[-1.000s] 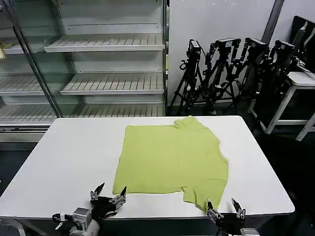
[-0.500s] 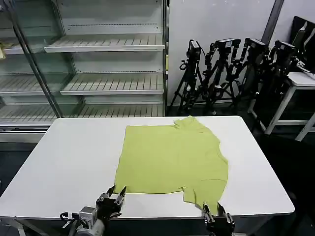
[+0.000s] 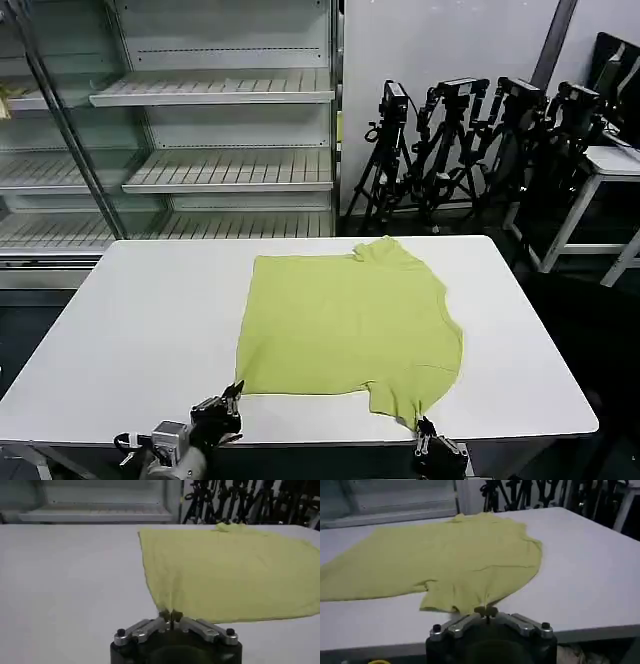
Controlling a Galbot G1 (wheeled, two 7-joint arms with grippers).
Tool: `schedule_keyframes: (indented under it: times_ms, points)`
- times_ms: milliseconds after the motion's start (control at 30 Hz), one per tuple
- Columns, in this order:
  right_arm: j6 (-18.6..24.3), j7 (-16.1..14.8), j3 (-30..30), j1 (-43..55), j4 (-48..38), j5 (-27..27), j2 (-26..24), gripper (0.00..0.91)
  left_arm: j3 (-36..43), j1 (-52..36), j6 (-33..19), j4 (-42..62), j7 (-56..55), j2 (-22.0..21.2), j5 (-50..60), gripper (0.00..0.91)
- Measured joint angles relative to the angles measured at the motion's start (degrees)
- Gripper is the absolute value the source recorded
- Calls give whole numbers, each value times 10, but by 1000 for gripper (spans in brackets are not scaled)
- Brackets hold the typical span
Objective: Fold and organize the clothes.
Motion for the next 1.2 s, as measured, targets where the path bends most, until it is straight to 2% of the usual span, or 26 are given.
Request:
schedule_keyframes:
  times_ms: [467,800,1200]
  points:
    - [4,-7,38,56,28,32,-13,0,-23,18,-21,-57,-5,0,-1,30]
    - [-14,2,38,161,-19,66,-33,0,-18,-17,-51,-34,0,25,-32,30]
    - [-38,2,15,297,-116,98,-49,0,7,-90,-61,30,-12,55,-65,30]
